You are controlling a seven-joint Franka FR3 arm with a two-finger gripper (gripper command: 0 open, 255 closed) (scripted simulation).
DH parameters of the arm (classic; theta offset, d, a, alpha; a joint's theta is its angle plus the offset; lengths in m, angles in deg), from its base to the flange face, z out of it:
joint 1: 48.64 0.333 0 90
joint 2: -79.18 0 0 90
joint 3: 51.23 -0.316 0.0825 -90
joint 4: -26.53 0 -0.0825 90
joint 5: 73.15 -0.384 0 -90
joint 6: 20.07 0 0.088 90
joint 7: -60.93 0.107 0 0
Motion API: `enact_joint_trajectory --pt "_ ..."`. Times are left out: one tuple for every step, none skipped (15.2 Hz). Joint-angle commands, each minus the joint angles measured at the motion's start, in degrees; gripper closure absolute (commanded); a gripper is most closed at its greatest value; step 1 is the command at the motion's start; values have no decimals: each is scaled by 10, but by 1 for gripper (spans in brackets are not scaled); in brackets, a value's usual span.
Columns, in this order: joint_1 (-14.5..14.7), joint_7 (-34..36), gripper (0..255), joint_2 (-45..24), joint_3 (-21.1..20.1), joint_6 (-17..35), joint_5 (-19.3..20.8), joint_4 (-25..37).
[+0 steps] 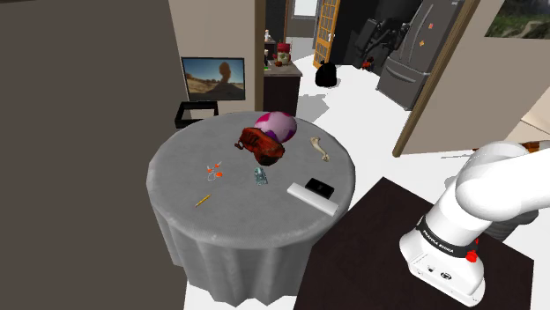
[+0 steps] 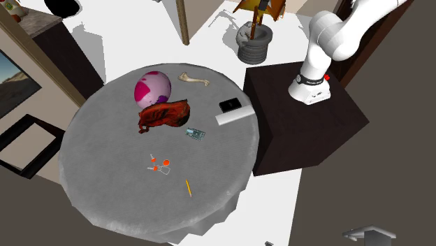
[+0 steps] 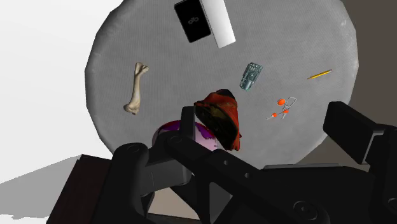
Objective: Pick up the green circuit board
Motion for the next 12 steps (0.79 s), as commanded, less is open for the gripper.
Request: enact_joint_trajectory --pt "0 0 0 0 0 0 0 0" --pt "0 5 0 -10 -5 17 -2 -9" --pt "0 9 0 -20 -10 33 -3 -18" --pt "0 14 0 -31 -15 50 -5 -26" --pt "0 19 0 -43 -20 67 -6 -34" --pt "0 23 0 -55 -25 84 -7 -40" --pt "0 28 0 -68 -30 101 -8 -46" --pt "0 33 0 -82 -34 117 -9 -52" --pt "-1 38 0 -96 -39 134 -10 -56" --pt "-1 43 0 -111 -44 151 -10 -60" --pt "-1 48 0 -127 -49 167 -11 -63" --pt "-2 53 0 -144 -54 184 -11 -65"
